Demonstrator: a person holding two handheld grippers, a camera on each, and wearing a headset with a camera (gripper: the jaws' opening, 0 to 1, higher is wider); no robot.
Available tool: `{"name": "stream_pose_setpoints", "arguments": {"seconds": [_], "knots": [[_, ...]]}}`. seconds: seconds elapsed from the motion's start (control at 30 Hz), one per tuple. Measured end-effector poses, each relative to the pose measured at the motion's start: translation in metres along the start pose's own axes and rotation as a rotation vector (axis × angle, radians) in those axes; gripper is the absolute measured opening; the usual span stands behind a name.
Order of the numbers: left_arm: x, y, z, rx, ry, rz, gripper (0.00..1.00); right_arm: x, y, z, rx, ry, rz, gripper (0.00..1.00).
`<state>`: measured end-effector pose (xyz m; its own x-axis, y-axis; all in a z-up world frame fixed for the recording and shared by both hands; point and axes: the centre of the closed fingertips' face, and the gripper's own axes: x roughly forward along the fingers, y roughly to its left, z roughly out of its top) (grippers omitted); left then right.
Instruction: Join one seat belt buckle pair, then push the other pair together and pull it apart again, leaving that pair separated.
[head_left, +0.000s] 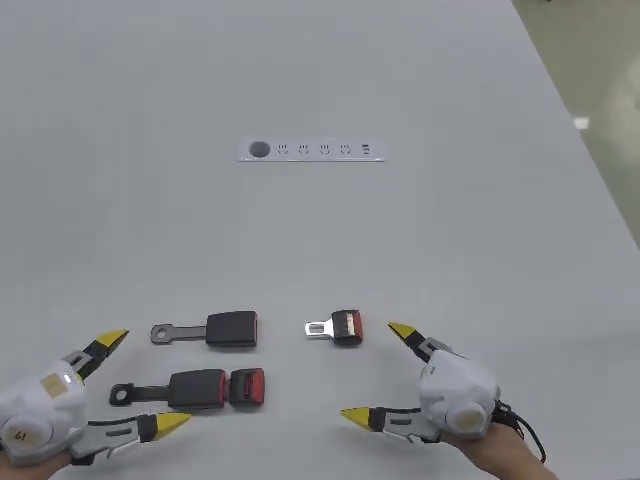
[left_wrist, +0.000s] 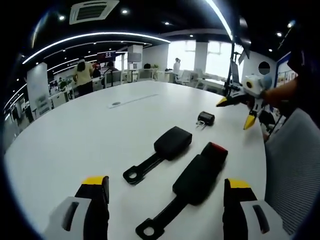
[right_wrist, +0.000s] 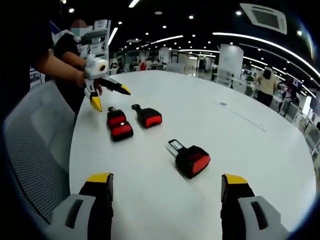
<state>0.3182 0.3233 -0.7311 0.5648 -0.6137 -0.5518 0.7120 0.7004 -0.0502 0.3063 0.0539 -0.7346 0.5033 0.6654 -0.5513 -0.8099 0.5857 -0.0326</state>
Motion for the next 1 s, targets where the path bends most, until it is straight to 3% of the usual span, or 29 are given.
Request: {"name": "stream_pose_setpoints", "arguments": {"seconds": [0.27,0.47,0.83,1.0], "knots": [[-0.003,-0.005,0.013,0.0,-0.007,0.012,1.0,-0.002,0.0,-0.003,0.019,-0.017,-0.023,0.99],[-0.006,-0.011,0.01,0.035,0.031,-0.016,1.0,-0.004,0.004,-0.007,0.021,-0.005,-0.017,0.99],[-0.013,-0.009,0.015,0.037,0.027,-0.012,1.0,-0.007,0.005,-0.008,0.032,-0.009,-0.021,0.99],[-0.014,-0.009,0.011,0.034,0.028,-0.017,1.0,-0.009,0.003,-0.008,0.03,-0.015,-0.027,0.99]]}}
